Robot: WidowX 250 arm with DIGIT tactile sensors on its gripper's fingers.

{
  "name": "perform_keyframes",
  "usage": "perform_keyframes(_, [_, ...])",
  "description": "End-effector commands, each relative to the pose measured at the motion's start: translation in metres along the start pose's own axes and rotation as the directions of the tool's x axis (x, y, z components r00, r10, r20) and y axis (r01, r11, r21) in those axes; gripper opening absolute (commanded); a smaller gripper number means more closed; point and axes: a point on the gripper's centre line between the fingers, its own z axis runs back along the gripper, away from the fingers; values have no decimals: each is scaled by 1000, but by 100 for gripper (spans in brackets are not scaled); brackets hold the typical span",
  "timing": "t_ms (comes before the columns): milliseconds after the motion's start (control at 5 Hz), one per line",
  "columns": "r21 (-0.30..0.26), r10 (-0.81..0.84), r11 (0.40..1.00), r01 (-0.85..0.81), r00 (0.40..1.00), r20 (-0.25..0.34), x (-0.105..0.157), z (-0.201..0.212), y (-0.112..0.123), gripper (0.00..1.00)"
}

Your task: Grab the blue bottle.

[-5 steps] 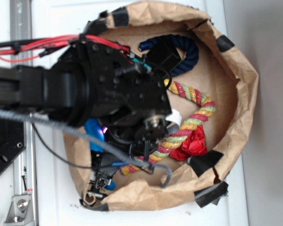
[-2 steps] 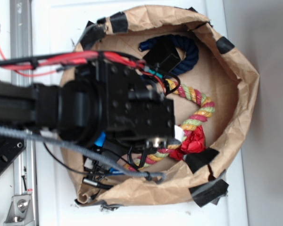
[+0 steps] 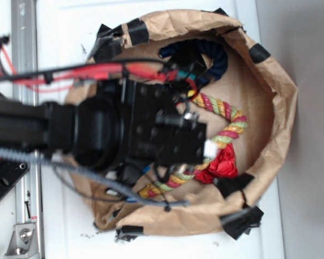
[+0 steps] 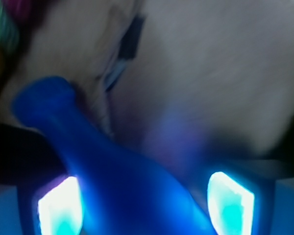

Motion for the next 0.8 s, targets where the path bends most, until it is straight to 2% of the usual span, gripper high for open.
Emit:
perform_keyframes(0, [-115, 118, 989, -95, 970, 213, -16, 59, 43, 100])
perform_keyframes(200, [-187, 101, 981, -54, 963, 251, -19, 65, 35, 100])
perform_keyframes(400, [-196, -1, 979, 56, 964, 267, -26, 53, 20, 100])
perform_keyframes(600, [-120, -144, 977, 179, 956, 256, -24, 8, 14, 100])
